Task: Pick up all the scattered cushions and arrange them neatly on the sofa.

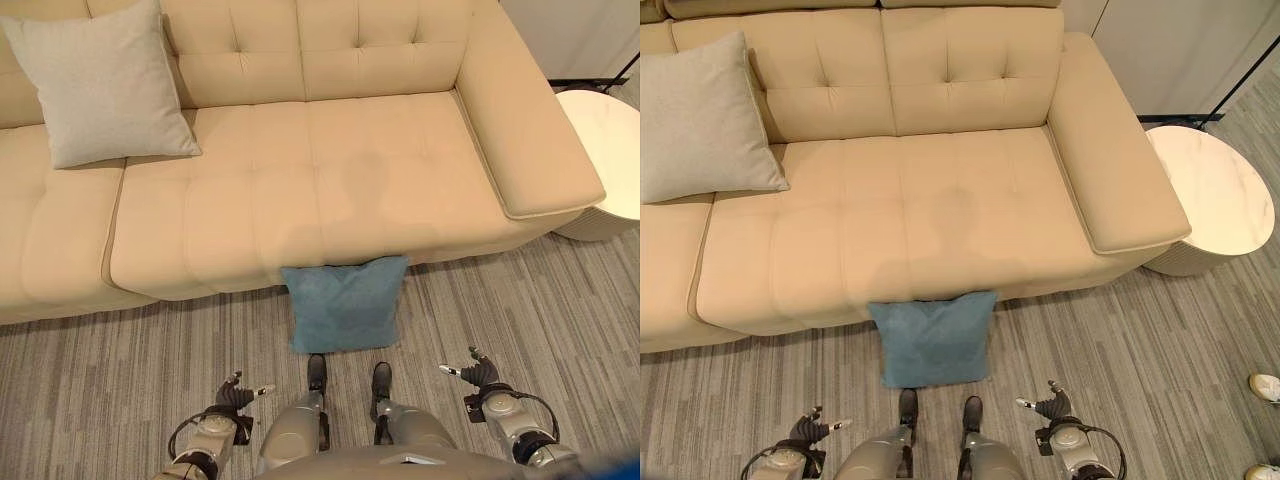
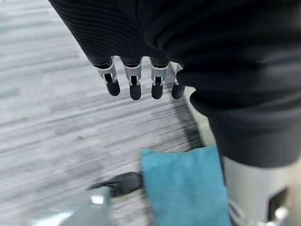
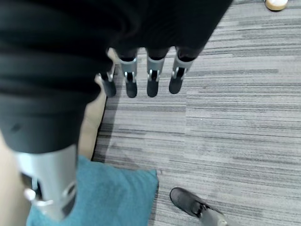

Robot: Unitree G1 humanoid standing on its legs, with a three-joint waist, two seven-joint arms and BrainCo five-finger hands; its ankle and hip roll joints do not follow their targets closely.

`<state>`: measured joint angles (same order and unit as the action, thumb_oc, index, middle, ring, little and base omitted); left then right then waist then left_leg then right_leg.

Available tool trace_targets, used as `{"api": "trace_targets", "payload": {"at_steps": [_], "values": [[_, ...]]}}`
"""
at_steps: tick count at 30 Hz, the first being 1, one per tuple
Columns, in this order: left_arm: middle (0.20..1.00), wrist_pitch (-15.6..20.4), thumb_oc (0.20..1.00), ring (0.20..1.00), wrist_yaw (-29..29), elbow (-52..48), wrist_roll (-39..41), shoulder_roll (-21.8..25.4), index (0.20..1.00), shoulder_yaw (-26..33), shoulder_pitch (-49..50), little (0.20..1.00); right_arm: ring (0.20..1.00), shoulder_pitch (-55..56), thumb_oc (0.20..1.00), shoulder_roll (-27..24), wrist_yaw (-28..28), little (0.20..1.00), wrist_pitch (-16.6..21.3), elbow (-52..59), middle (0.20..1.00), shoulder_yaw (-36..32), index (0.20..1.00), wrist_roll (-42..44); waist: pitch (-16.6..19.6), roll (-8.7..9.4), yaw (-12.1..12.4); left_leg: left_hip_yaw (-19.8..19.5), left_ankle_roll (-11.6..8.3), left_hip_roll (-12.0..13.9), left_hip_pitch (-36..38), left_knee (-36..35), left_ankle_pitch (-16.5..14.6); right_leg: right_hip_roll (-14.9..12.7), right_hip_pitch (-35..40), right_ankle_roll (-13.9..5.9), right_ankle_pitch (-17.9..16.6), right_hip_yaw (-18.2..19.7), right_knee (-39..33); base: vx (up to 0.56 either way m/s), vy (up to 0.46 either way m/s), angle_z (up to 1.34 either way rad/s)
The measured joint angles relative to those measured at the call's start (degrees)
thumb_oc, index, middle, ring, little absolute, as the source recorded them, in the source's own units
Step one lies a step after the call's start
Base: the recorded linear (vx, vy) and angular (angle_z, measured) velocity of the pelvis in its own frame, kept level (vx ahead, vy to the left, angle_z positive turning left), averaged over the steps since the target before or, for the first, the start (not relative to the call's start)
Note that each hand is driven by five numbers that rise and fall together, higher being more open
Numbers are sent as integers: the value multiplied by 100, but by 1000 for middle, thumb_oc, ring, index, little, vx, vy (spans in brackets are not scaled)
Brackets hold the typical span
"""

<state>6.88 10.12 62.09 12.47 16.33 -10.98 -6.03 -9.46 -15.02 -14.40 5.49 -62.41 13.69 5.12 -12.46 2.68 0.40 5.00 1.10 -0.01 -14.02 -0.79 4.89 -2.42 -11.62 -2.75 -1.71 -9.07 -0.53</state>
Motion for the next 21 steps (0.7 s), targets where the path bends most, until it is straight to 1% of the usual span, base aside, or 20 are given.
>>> {"api": "trace_targets", "payload": {"at_steps": [1, 3, 4, 5, 7, 8, 9, 10, 11, 12, 13, 15, 17, 19, 21], "values": [[1000, 57, 1000, 1000, 38, -93, 57, 21, 1000, -10, -260, 1000, 1000, -192, 1000, -42, -30, 1000, 0, 74, 1000, 0, 1000, 37, -157, -22, 8, -20, -41, 28, -225, 91, 29, 16, -210, 17, -10, -25, 86, -134, -49, 10], [1000, 133, 1000, 1000, 140, -190, 192, 22, 1000, -17, -680, 1000, 1000, -566, 1000, -87, -98, 1000, 2, 242, 1000, 2, 1000, 68, -493, -52, -20, -78, -108, 59, -386, 124, 131, 34, -378, 134, -89, -111, 181, -153, -38, 10], [1000, 136, 1000, 1000, 191, -245, 289, 21, 1000, -36, -829, 1000, 1000, -665, 1000, -87, -159, 1000, 12, 321, 1000, 12, 1000, 149, -531, -51, -21, -88, -124, 81, -600, 243, 126, 34, -635, 117, -4, -114, 375, -145, -15, 5], [1000, 204, 1000, 1000, 266, -300, 409, 66, 1000, -142, -1110, 1000, 1000, -924, 1000, -146, -231, 1000, 66, 442, 1000, 21, 1000, 170, -642, -70, -24, -89, -182, 96, -1004, 437, 89, 10, -1119, 179, 116, -122, 755, -138, 5, 3], [1000, 279, 1000, 1000, 395, -460, 539, 113, 1000, -183, -1592, 1000, 1000, -1537, 1000, -226, -371, 1000, 80, 560, 1000, 4, 1000, 265, -1096, -70, -28, -89, -243, 92, -1461, 625, 141, -66, -1763, 274, 211, -121, 1375, -185, 25, 7], [1000, 285, 1000, 1000, 410, -459, 611, 115, 1000, -195, -1725, 1000, 1000, -1757, 1000, -233, -415, 1000, 80, 659, 1000, 4, 1000, 272, -1206, -80, -28, -87, -249, 80, -1655, 708, 146, -108, -2026, 331, 261, -119, 1589, -87, 20, 7], [1000, 305, 1000, 1000, 463, -461, 715, 112, 1000, -214, -1876, 1000, 1000, -1934, 1000, -238, -509, 1000, 91, 767, 1000, 10, 1000, 317, -1217, -74, -49, -76, -248, 61, -2001, 868, 145, -174, -2443, 330, 341, -103, 1899, -48, 5, 11], [1000, 333, 1000, 1000, 555, -473, 769, 154, 1000, -248, -2147, 1000, 1000, -2274, 1000, -286, -629, 1000, 126, 897, 1000, 11, 1000, 357, -1341, -87, -93, -65, -199, 18, -2489, 1047, 101, -250, -3001, 363, 471, -70, 2251, -22, -8, 11], [1000, 350, 1000, 1000, 633, -480, 836, 204, 1000, -245, -2409, 1000, 1000, -2603, 1000, -324, -681, 1000, 127, 949, 1000, 18, 1000, 379, -1523, -87, -117, -19, -231, 36, -2721, 1094, 140, -263, -3265, 375, 440, -61, 2358, -134, -21, 11], [1000, 358, 1000, 1000, 693, -451, 922, 233, 1000, -250, -2681, 1000, 1000, -2976, 1000, -373, -861, 1000, 131, 981, 1000, 55, 1000, 385, -1547, -81, -125, 14, -214, 68, -3091, 1192, 200, -274, -3658, 426, 411, -69, 2502, -88, -35, 5], [1000, 384, 1000, 1000, 868, -449, 950, 278, 1000, -235, -2978, 1000, 1000, -3364, 1000, -460, -1069, 1000, 173, 987, 1000, 46, 1000, 436, -1566, -66, -172, 49, -196, 74, -3545, 1347, 188, -296, -4120, 460, 467, -59, 2677, -52, -62, 3], [1000, 388, 1000, 1000, 917, -447, 1068, 327, 1000, -237, -3289, 1000, 1000, -3742, 1000, -541, -1223, 1000, 197, 1038, 1000, 51, 1000, 482, -1659, -51, -226, 41, -189, 84, -3796, 1374, 268, -298, -4382, 520, 416, -82, 2742, 9, -51, 4], [1000, 389, 1000, 1000, 923, -461, 1143, 355, 1000, -251, -3437, 1000, 1000, -3859, 1000, -578, -1318, 1000, 245, 1037, 1000, 83, 1000, 484, -1663, -38, -267, 2, -185, 85, -3821, 1359, 264, -297, -4399, 523, 460, -109, 2743, 20, -53, 7], [1000, 443, 1000, 1000, 1004, -476, 1161, 576, 1000, -381, -3675, 1000, 1000, -4046, 1000, -709, -1400, 1000, 252, 1032, 1000, 108, 1000, 487, -1653, -33, -306, 6, -178, 84, -3952, 1323, 274, -297, -4554, 532, 475, -110, 2755, 6, -46, 1], [1000, 476, 1000, 1000, 1041, -534, 1175, 846, 1000, -498, -4032, 1000, 1000, -4369, 1000, -935, -1480, 1000, 253, 974, 1000, 260, 1000, 496, -1643, -37, -326, 3, -140, 76, -4274, 1346, 320, -312, -4917, 538, 504, -109, 2857, -5, -45, 4]]}}
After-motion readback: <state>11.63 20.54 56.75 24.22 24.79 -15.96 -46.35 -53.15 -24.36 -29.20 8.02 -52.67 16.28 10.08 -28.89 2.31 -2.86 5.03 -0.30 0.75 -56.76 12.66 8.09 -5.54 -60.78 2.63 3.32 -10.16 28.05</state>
